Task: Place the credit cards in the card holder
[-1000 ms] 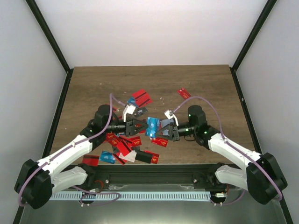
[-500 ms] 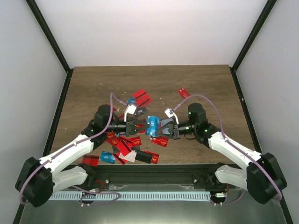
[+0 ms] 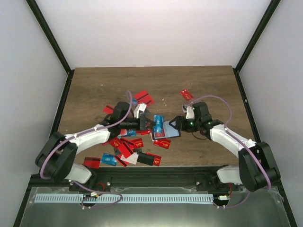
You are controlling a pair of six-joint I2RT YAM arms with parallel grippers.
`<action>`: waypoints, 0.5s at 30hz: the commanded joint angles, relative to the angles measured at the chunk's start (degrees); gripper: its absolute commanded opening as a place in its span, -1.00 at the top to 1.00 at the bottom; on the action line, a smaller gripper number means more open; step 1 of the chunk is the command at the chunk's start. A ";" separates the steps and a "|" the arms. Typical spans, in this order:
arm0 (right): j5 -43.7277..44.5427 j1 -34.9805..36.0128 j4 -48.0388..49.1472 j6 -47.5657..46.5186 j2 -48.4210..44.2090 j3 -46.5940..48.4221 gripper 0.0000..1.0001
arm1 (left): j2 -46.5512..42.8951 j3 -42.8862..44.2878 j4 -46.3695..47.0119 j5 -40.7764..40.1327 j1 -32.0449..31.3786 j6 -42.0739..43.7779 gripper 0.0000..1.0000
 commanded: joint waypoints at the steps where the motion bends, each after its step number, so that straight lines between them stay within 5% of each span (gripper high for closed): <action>1: 11.53 -0.31 -5.05 0.73 1.98 1.94 -0.16 | 5.63 4.74 -1.67 -3.24 -0.42 -0.83 0.92; 15: 17.50 -0.38 -2.50 1.27 6.38 -0.97 -0.11 | 20.77 10.44 5.73 -9.90 -1.50 -6.59 0.92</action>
